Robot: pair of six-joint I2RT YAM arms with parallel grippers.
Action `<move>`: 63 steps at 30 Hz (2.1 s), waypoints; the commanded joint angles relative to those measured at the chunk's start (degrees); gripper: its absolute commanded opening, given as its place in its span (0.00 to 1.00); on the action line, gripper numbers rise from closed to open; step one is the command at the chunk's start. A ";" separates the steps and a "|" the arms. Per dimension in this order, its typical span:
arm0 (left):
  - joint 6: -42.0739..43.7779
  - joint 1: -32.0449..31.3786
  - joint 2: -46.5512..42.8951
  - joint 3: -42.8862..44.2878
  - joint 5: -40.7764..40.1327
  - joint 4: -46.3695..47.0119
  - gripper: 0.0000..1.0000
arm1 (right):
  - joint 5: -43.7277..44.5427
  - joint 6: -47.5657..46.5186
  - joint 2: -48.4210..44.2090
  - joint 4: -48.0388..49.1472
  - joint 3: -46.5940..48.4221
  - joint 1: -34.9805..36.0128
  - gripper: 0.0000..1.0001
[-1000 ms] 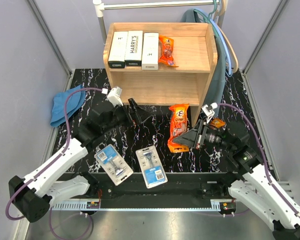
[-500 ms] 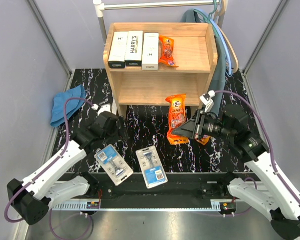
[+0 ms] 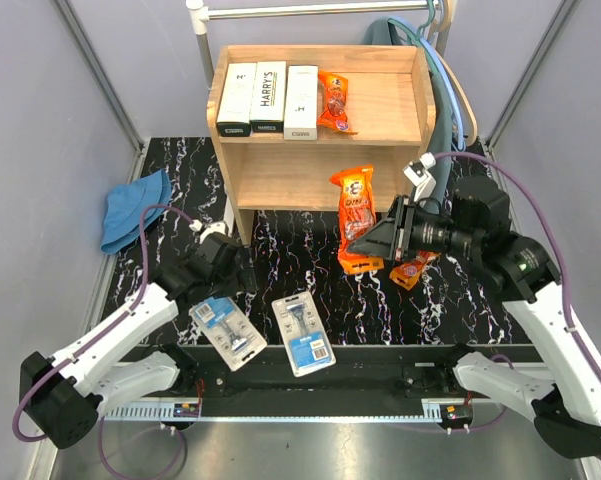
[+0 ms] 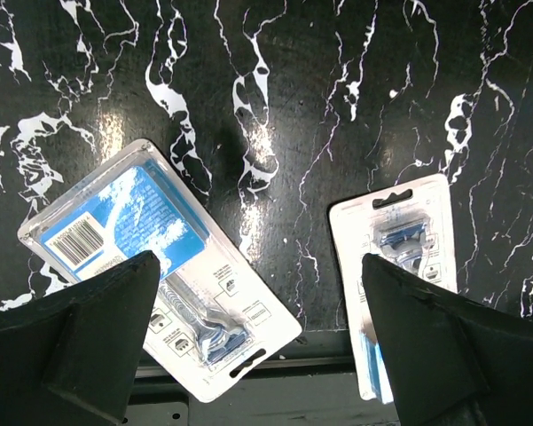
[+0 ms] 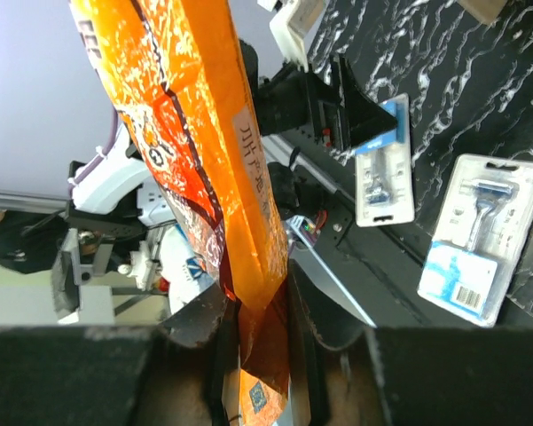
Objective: Place and organize the shaving razors onto the shelf
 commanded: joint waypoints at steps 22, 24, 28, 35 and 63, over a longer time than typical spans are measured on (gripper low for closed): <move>-0.06 -1.83 1.51 -3.46 3.74 5.80 0.99 | 19.67 -18.85 42.47 -34.88 78.55 -1.66 0.02; 0.12 -1.92 1.16 -3.90 4.00 6.07 0.99 | 18.79 -18.24 44.32 -33.48 80.76 -4.98 0.02; 0.73 -2.01 0.02 -4.34 4.27 6.42 0.99 | 17.56 -17.54 45.38 -29.61 79.88 -9.30 0.02; 0.91 -2.01 -0.33 -6.01 4.97 6.95 0.99 | 17.12 -17.53 49.77 -27.40 82.95 -11.59 0.03; 2.75 -2.01 -0.86 -8.12 6.46 7.57 0.99 | 18.43 -18.32 54.00 -26.09 81.82 -12.48 0.38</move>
